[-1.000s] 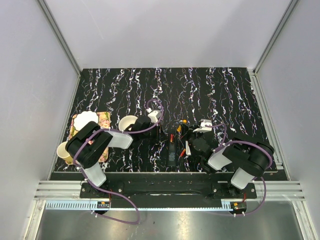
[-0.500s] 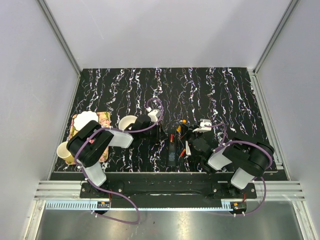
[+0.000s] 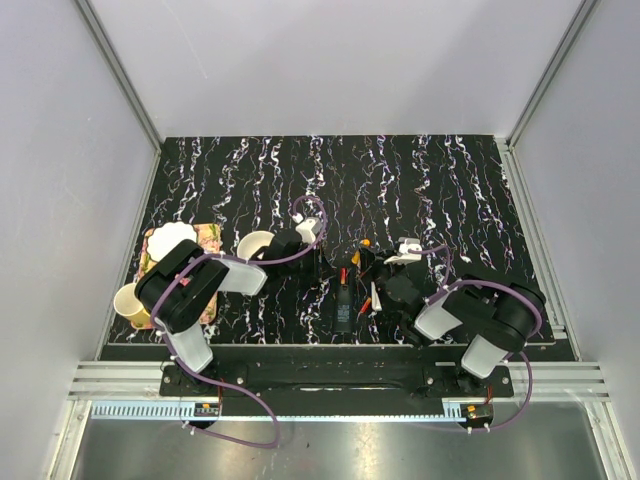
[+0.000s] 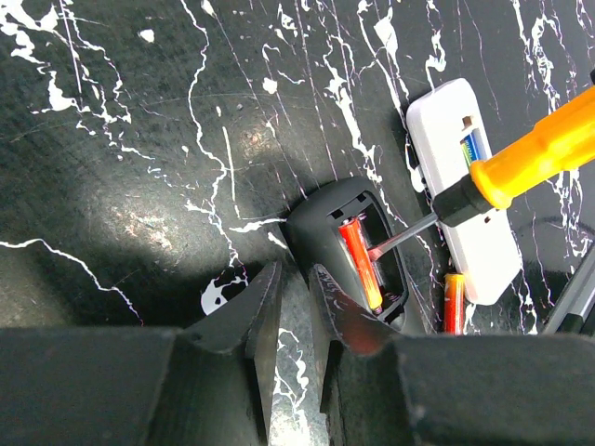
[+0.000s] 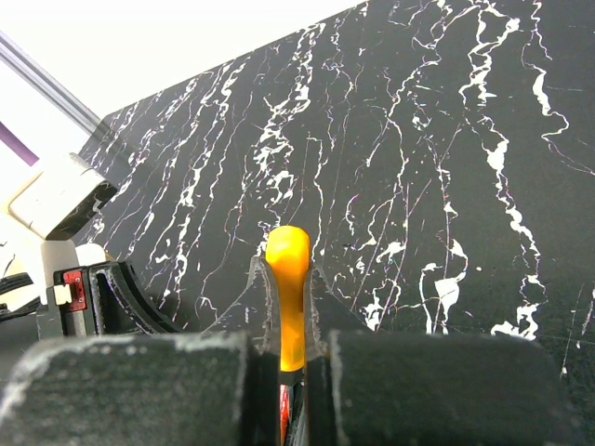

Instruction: Unload the batteries from the remote control

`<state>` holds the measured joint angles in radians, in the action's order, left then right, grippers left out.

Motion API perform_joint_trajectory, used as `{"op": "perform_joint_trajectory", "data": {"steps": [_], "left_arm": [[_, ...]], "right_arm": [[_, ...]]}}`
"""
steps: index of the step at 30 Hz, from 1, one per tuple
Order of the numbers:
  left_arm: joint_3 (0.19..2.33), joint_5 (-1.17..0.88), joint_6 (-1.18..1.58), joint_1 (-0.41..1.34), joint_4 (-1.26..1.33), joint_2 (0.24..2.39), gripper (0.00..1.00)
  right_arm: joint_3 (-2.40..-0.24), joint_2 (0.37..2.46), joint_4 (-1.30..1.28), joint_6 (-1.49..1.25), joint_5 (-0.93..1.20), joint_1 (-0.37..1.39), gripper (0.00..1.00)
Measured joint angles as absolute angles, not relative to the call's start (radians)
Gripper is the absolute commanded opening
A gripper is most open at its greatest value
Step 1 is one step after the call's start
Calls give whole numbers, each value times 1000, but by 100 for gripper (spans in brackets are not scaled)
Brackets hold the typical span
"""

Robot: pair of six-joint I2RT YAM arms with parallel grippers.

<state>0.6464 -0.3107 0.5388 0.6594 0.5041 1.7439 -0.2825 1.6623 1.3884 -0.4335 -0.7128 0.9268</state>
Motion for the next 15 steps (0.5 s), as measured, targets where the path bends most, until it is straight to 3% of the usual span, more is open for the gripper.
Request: {"op": "perform_joint_trajectory", "data": {"steps": [15], "left_arm": [[646, -311, 551, 658, 515, 1750, 22]], "right_arm": [[-236, 1723, 1464, -617, -768, 920, 0]]}}
